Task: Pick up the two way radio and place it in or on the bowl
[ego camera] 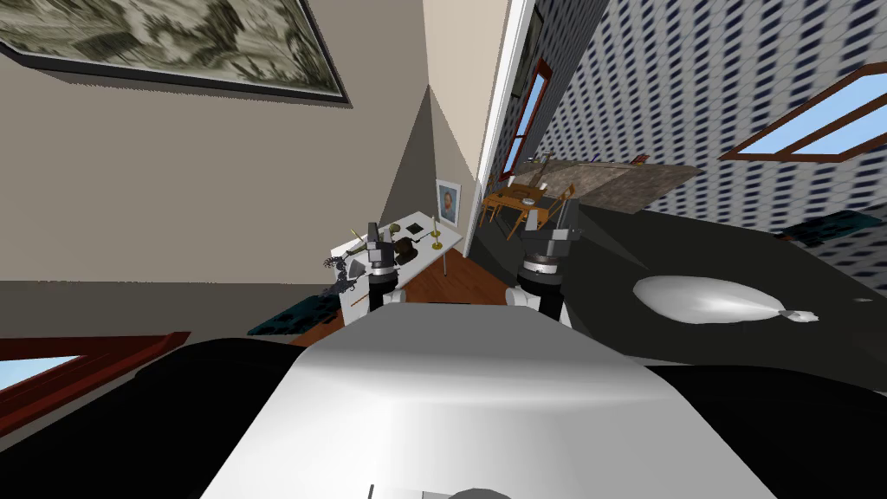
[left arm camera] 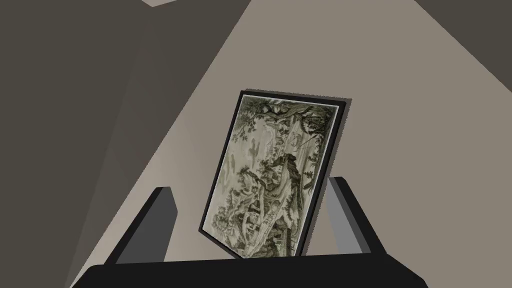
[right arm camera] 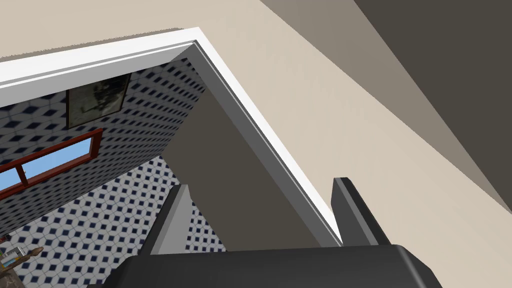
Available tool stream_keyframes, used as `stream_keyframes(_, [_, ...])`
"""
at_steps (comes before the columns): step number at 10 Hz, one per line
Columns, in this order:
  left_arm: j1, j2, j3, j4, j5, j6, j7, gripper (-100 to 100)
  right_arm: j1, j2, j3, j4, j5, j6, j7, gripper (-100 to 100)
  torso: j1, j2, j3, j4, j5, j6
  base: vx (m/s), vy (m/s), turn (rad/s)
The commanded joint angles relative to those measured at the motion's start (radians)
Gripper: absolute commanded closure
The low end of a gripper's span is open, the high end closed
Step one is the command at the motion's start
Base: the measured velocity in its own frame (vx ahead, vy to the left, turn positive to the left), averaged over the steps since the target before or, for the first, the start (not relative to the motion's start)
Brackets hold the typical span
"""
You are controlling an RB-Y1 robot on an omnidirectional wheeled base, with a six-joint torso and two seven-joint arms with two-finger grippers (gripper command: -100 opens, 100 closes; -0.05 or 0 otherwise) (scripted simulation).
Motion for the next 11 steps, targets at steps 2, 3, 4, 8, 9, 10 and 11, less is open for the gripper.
stream_keyframes(2, [0.011, 0.061, 0.001, 0.001, 0.000, 0.012, -0.019, -100, 0.000, 0.000, 0.000, 0.000, 0.000, 0.000, 0.000, 0, -0.001, 0.000, 0.000, 0.000, 0.000, 0.000, -0.007, -0.024, 0.023])
stream_keyframes(3, [0.016, 0.082, 0.002, 0.002, 0.000, 0.019, -0.028, -100, 0.000, 0.000, 0.000, 0.000, 0.000, 0.000, 0.000, 0, -0.002, 0.001, 0.000, 0.000, 0.000, 0.000, -0.006, -0.042, 0.025])
stream_keyframes(4, [0.022, 0.101, 0.004, 0.004, 0.000, 0.026, -0.038, -100, 0.000, 0.000, 0.000, 0.000, 0.000, 0.000, 0.000, 0, -0.002, 0.001, 0.000, 0.000, -0.001, 0.000, -0.004, -0.046, 0.024])
stream_keyframes(8, [0.053, 0.174, 0.013, 0.017, -0.004, 0.068, -0.092, -100, 0.000, 0.000, 0.000, 0.000, 0.000, 0.000, 0.000, 0, -0.003, 0.000, 0.000, 0.000, -0.001, 0.000, -0.003, -0.053, 0.029])
stream_keyframes(9, [0.062, 0.191, 0.017, 0.022, -0.007, 0.081, -0.108, -100, 0.000, 0.000, 0.000, 0.000, 0.000, 0.000, 0.000, 0, -0.004, 0.000, 0.000, 0.000, -0.001, 0.000, 0.002, -0.070, 0.033])
stream_keyframes(10, [0.071, 0.208, 0.021, 0.029, -0.010, 0.095, -0.124, -100, 0.000, 0.000, 0.000, 0.000, 0.000, 0.000, 0.000, 0, -0.005, 0.000, 0.000, 0.000, -0.001, 0.000, 0.006, -0.064, 0.031])
stream_keyframes(11, [0.080, 0.226, 0.026, 0.037, -0.013, 0.110, -0.141, -100, 0.000, 0.000, 0.000, 0.000, 0.000, 0.000, 0.000, 0, -0.004, 0.000, 0.000, 0.000, -0.001, 0.000, 0.018, -0.064, 0.021])
